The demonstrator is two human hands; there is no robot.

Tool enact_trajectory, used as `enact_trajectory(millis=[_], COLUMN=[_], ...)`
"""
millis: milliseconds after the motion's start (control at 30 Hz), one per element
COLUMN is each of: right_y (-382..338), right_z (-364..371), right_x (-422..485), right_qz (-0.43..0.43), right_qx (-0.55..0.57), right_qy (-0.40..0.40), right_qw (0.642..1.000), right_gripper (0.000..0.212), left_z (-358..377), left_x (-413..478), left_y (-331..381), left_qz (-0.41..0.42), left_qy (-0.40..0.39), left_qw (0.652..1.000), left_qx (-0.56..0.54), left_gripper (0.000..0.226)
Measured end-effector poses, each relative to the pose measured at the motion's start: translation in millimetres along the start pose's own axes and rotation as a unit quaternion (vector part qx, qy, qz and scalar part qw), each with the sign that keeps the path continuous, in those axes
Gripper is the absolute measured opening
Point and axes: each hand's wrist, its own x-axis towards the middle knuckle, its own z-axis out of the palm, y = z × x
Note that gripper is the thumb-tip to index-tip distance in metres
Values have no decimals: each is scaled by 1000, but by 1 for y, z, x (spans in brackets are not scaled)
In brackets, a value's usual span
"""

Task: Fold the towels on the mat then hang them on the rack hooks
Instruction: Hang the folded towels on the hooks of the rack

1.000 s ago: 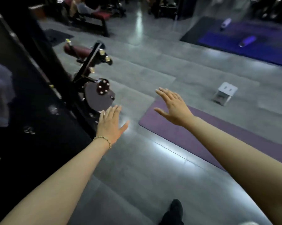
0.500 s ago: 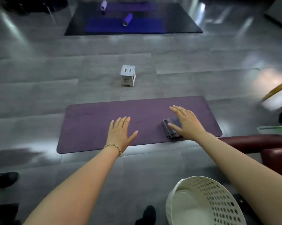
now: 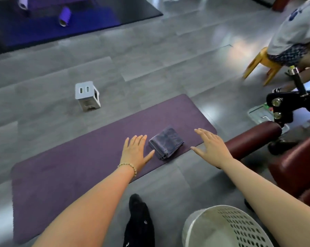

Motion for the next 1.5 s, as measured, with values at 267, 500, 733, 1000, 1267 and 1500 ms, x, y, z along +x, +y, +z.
enact_trajectory(millis=[267, 500, 733, 1000, 1267, 1500], right_y=[38, 95, 143, 176, 177, 171], right_z=[90, 228, 380, 520, 578, 562], right_x=[127, 204, 274, 315, 327, 327], right_qz=[57, 99, 151, 168, 204, 231], right_qx=[39, 63, 137, 171, 177, 251], right_qy=[-3, -71, -81, -161, -202, -214], right_qw=[998, 991, 976, 957, 941, 915], right_gripper=[69, 77, 98, 127, 128, 103], left_z=[72, 196, 352, 480, 528, 516], left_x=[173, 290, 368, 426, 461, 463], left_y=[-59, -88, -91, -85, -91, -61], left_qz=[6, 0, -77, -113, -163, -263], left_qy=[-53, -68, -92, -171, -149, -140], left_qw=[998, 996, 973, 915, 915, 721], left_qx=[-18, -54, -199, -347, -337, -626], left_gripper=[65, 62, 63, 71, 60, 38])
